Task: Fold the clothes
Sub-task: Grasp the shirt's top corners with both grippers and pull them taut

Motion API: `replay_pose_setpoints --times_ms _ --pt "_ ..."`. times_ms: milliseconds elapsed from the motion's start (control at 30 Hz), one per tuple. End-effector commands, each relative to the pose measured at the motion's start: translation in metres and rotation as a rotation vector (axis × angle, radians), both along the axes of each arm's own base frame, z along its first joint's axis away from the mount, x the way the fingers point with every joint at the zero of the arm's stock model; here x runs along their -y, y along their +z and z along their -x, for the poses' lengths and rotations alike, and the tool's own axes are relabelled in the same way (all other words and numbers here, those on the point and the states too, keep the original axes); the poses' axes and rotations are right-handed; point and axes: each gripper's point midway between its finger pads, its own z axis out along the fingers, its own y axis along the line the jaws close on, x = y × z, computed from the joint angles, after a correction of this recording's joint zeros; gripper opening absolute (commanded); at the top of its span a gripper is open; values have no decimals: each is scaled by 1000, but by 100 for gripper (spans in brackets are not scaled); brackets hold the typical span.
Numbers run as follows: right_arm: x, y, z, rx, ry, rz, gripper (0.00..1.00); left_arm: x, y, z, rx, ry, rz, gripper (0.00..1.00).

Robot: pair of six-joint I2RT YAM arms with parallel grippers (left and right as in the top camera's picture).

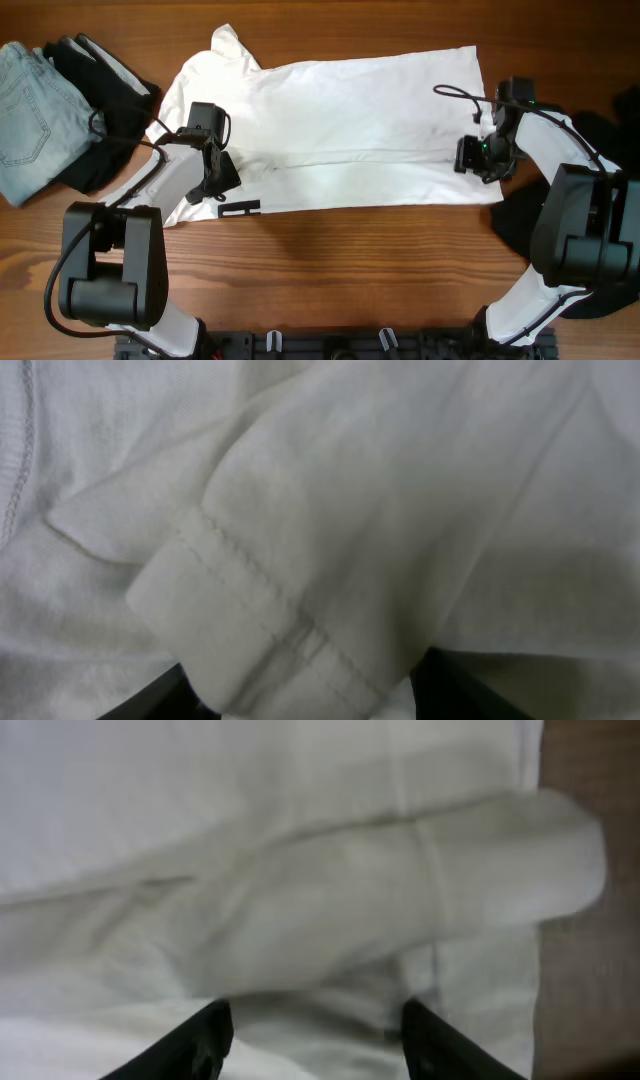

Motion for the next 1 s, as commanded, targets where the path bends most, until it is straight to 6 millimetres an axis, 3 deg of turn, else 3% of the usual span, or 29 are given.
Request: replay_pose_setpoints --times_ms 0,100,167,267,333,400,433,567,633,700,733,867,967 --pt "21 -9 43 -168 -128 133 59 -8 -36 65 -233 15 -13 58" --pt "23 -5 64 -253 -188 139 59 -10 -32 83 -303 14 -21 57" --pt "22 -6 56 -223 -189 128 61 -10 -22 80 -277 12 -18 56" --pt "19 13 23 -129 -172 85 69 -5 15 60 -142 -45 -7 58" --pt "24 43 -6 -36 -177 91 74 -1 59 25 42 -60 8 74" --pt "20 91 -42 127 -153 53 83 6 109 -25 245 -128 9 82" --pt "14 111 -53 195 -118 17 84 7 125 -49 327 -156 3 84" --pt "4 140 -60 288 -55 -31 89 8 162 -122 558 -216 -3 85" --pt "4 139 -56 272 -50 -31 89 4 170 -159 628 -246 6 85" --pt "3 139 -55 268 -47 -32 89 -7 165 -193 646 -248 -7 87" --pt "3 139 -55 268 -47 -32 89 -8 157 -216 642 -285 -5 87" --pt "3 139 -55 266 -49 -33 89 -2 126 -272 629 -360 9 87" --pt "3 139 -55 265 -66 -35 89 -2 94 -297 645 -363 4 88"
